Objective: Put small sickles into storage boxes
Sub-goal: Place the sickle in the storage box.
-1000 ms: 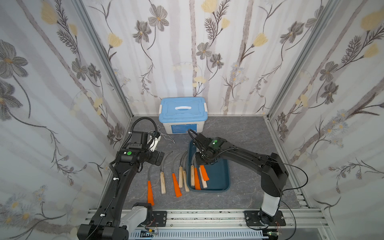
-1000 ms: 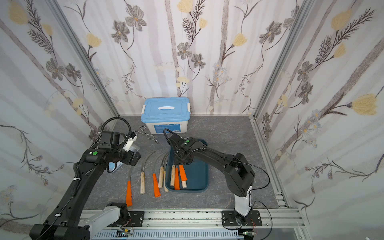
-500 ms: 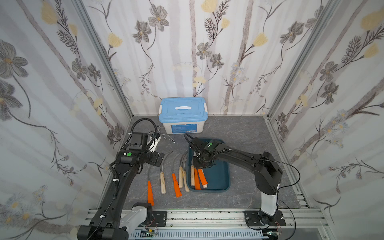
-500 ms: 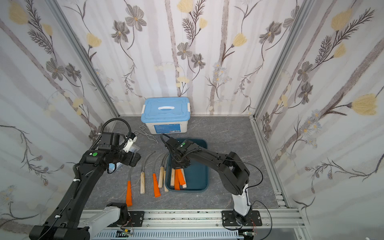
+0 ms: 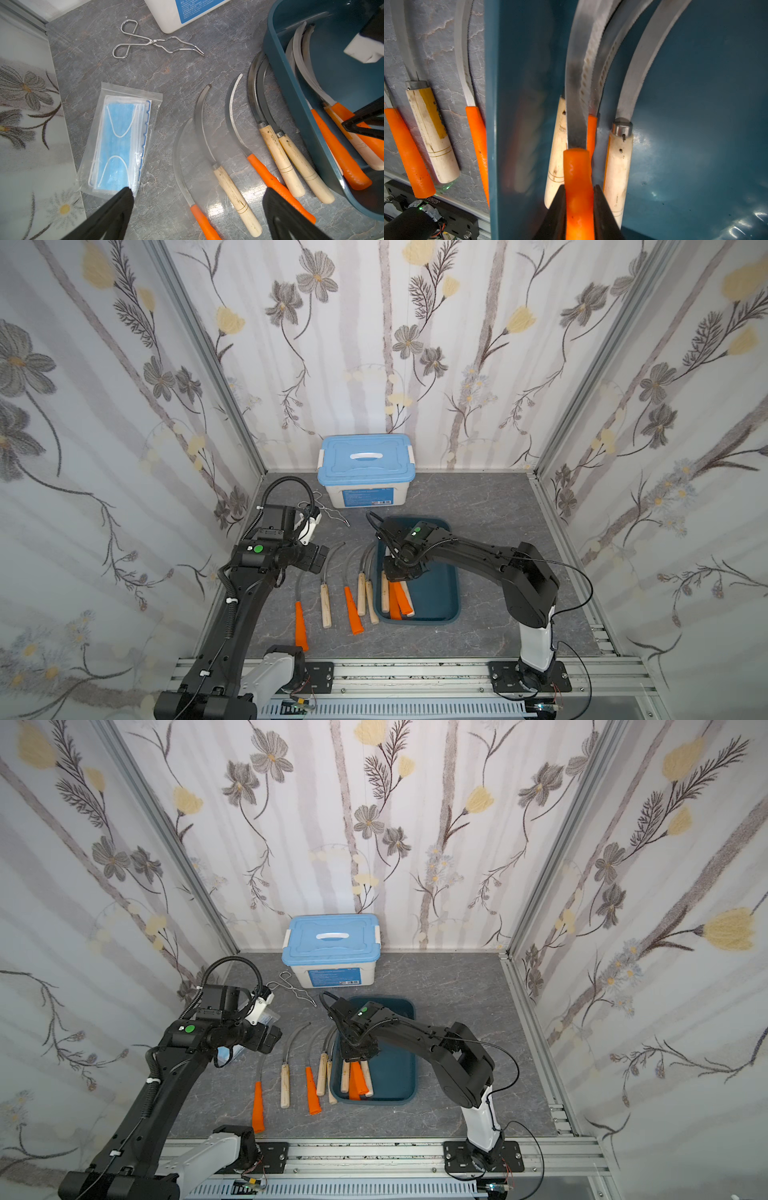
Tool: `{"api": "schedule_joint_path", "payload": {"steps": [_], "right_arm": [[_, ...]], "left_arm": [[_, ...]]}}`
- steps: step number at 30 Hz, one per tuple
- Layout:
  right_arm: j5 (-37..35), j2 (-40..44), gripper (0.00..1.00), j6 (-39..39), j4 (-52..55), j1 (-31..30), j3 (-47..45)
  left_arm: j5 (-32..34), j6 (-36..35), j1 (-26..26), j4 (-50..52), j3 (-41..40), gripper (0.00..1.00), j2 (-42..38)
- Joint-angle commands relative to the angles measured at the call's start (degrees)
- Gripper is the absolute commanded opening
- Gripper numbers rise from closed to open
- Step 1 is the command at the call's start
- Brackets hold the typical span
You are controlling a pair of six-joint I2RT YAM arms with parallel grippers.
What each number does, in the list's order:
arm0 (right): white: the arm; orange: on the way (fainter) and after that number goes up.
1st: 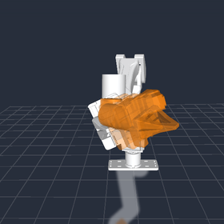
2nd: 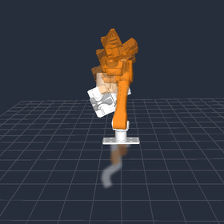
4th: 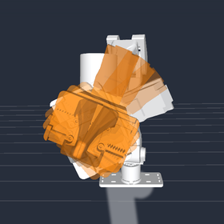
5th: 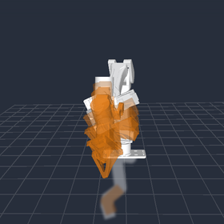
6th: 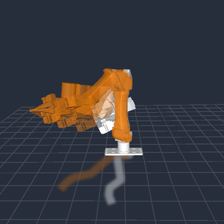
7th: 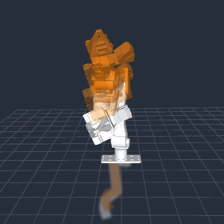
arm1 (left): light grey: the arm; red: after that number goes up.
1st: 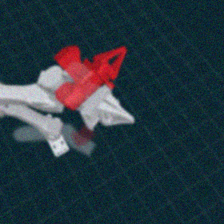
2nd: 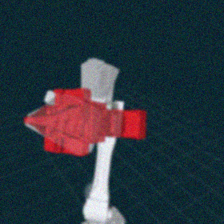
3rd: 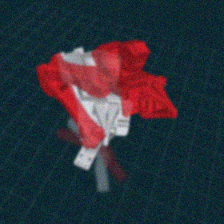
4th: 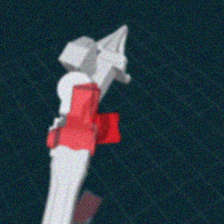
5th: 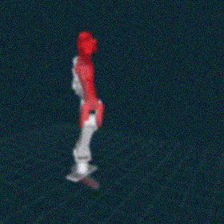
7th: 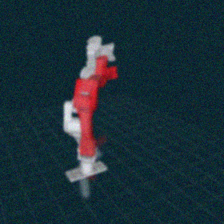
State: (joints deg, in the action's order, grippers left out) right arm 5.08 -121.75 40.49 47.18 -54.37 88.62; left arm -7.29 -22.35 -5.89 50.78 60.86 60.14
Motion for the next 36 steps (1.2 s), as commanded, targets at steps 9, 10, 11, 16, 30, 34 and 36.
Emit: {"api": "schedule_joint_path", "payload": {"steps": [9,10,11,16,30,34,36], "right_arm": [[1.08,-2.43,0.21,1.32,-0.77,-0.12,2.96],[1.03,-2.59,0.21,1.35,-0.64,-0.12,2.96],[1.07,-2.76,0.21,1.35,-0.46,-0.11,2.96],[1.33,-3.65,0.22,1.52,0.25,-0.12,3.49],[1.17,-5.16,0.22,0.93,0.66,-0.04,3.84],[1.11,-5.45,0.22,0.89,0.61,-0.04,4.11],[0.94,-5.59,0.23,0.84,0.66,-0.08,4.28]], "left_arm": [[-0.09,-0.94,0.0,0.46,-0.26,1.0,-0.89],[-0.07,-0.99,0.0,0.48,-0.26,1.0,-0.89],[-0.02,-1.02,0.0,0.48,-0.22,1.0,-0.9],[-0.02,-0.99,0.0,0.54,-0.47,1.0,-1.08],[-0.12,-1.03,0.0,0.52,-0.31,1.0,-0.77],[-0.17,-1.07,0.0,0.48,-0.3,1.0,-0.73],[-0.02,-1.08,0.0,0.47,-0.24,1.0,-0.64]]}}
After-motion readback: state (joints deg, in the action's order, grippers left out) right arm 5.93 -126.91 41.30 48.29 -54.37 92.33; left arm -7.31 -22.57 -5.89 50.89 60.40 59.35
